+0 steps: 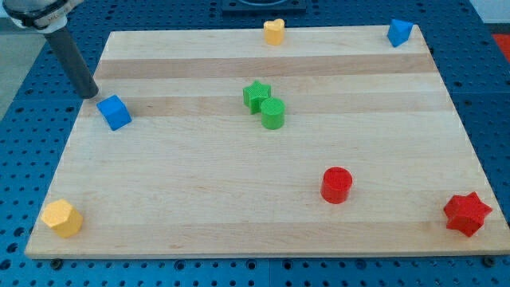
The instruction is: Push the blue cube to the diagonal top right of the yellow hexagon
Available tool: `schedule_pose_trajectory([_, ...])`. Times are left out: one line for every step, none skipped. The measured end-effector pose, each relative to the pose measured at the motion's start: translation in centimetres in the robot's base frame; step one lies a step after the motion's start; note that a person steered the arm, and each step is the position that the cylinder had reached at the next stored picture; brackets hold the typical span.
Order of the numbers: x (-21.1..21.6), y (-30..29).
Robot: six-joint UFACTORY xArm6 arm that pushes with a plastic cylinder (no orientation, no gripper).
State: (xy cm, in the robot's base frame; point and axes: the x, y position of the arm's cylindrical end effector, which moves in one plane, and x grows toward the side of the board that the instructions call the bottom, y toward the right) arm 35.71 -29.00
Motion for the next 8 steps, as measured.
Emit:
schedule_pose_trajectory([0.9,0.9])
schedule_pose_trajectory([1.8,2.3])
schedule_pose_trajectory([2.1,4.5])
schedule_pose_trajectory([3.3,6.1])
schedule_pose_trajectory([5.2,6.1])
schedule_pose_trajectory([7.4,6.2])
schedule_pose_trajectory([9.4,6.3])
schedule_pose_trajectory([11.2,6.3])
